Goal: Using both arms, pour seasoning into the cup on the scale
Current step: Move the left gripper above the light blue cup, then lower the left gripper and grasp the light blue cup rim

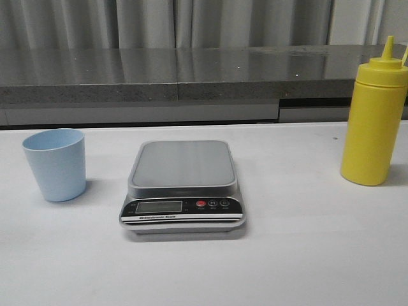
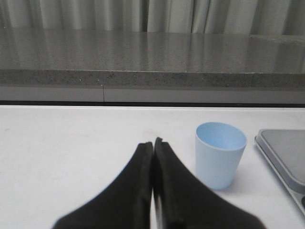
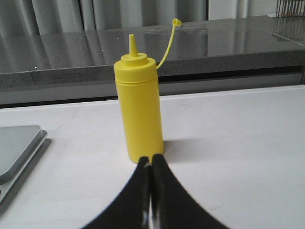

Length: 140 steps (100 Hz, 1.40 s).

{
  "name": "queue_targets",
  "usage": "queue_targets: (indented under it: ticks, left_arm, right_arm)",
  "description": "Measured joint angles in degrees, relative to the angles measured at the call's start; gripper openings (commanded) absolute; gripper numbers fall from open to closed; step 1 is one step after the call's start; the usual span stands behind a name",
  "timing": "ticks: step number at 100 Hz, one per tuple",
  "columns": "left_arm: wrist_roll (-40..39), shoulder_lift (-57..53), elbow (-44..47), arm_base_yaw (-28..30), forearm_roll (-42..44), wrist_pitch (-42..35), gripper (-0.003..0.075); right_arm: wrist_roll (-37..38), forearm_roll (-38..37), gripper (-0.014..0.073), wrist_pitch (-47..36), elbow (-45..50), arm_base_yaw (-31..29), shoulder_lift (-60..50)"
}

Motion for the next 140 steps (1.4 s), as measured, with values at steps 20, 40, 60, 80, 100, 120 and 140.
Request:
queue_targets:
  ticks: [20, 40, 60, 80, 100, 120, 140]
  left_arm:
    - [0.0, 9.67, -9.77, 0.0, -0.02, 3.39, -0.0021]
    - [0.0, 23.6, -20.96, 0.0, -0.02, 11.57, -0.002]
    - [0.0, 38.38, -31.06, 0.0, -0.02, 17.94, -0.002]
    - [2.6, 51.01, -40.22, 0.0, -0.39, 23.2, 0.0154]
    - [6.66, 60.33, -46.27, 0.0, -1.98, 24.15, 0.0484]
    - [8.67, 68.86, -51.76, -1.04, -3.35, 27.33, 0.0503]
    - [8.95, 79.74, -59.14, -4.85, -4.08, 30.93, 0.0501]
  right_arm:
    - [0.0, 0.0, -0.0068, 0.0, 0.0, 0.0, 0.0]
    - [0.0, 0.0, -0.0068, 0.0, 0.0, 0.0, 0.0]
    - [0.0, 0.0, -0.0068, 0.0, 0.0, 0.0, 0.0]
    - [0.0, 0.0, -0.0068, 0.0, 0.0, 0.0, 0.0]
    - [0.0, 0.0, -0.0068, 0.0, 0.0, 0.0, 0.0]
    - [0.0, 0.0, -0.0068, 0.0, 0.0, 0.0, 0.0]
    - [0.0, 0.0, -0.0068, 0.0, 0.0, 0.0, 0.0]
